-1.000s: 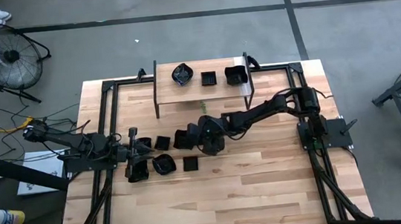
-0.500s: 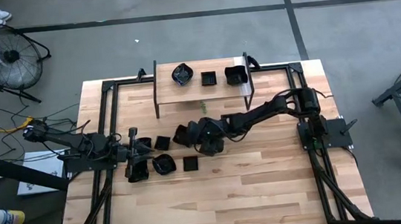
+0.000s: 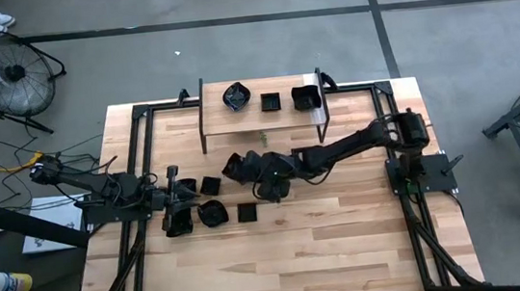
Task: Pick & Place Mini shaped plates
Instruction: Stack the distorted square plate on top of the other distorted square plate on the shelf
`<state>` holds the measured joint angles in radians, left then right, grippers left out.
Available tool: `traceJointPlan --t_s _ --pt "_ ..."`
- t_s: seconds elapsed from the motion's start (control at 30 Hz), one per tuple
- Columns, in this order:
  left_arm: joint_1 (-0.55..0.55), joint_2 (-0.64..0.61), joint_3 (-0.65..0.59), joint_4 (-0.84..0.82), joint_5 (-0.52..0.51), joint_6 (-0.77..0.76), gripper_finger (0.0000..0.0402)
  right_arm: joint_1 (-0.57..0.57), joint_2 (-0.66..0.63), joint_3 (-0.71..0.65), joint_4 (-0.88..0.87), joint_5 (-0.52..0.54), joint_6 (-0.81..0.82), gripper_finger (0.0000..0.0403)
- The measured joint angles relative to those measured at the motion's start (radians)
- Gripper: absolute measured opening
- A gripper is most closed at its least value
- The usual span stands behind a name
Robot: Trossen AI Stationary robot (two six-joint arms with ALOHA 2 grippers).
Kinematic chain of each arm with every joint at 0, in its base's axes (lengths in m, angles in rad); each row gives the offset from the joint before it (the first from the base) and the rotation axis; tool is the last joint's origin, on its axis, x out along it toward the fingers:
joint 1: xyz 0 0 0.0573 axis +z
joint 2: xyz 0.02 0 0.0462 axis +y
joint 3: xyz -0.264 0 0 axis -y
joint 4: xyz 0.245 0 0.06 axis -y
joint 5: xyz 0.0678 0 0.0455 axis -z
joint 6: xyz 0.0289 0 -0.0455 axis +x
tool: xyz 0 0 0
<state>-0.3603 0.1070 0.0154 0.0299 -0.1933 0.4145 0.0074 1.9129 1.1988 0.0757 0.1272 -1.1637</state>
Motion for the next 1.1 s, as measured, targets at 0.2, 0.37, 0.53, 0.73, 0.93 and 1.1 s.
traceJointPlan --t_s 0.2,0.37,0.53,0.73,0.93,1.1 --pt "0.0 0.0 0.0 -0.001 0.0 0.0 0.0103 -0.007 -0.106 0.0 -0.035 0.049 0.038 0.0" --pt "0.0 0.0 0.0 0.0 0.001 0.0 0.0103 -0.024 -0.197 0.0 -0.055 0.104 0.069 0.0" --pt "0.0 0.0 0.0 -0.001 0.001 0.0 0.0103 -0.046 -0.279 0.0 -0.075 0.162 0.092 0.0" --pt "0.0 0.0 0.0 -0.001 0.001 0.0 0.0103 -0.085 -0.351 0.0 -0.118 0.271 0.13 0.0" --pt "0.0 0.0 0.0 0.0 0.001 0.0 0.0103 -0.121 -0.397 0.0 -0.177 0.365 0.166 0.0" --pt "0.0 0.0 0.0 -0.001 0.001 0.0 0.0103 -0.153 -0.43 0.0 -0.238 0.413 0.208 0.0"
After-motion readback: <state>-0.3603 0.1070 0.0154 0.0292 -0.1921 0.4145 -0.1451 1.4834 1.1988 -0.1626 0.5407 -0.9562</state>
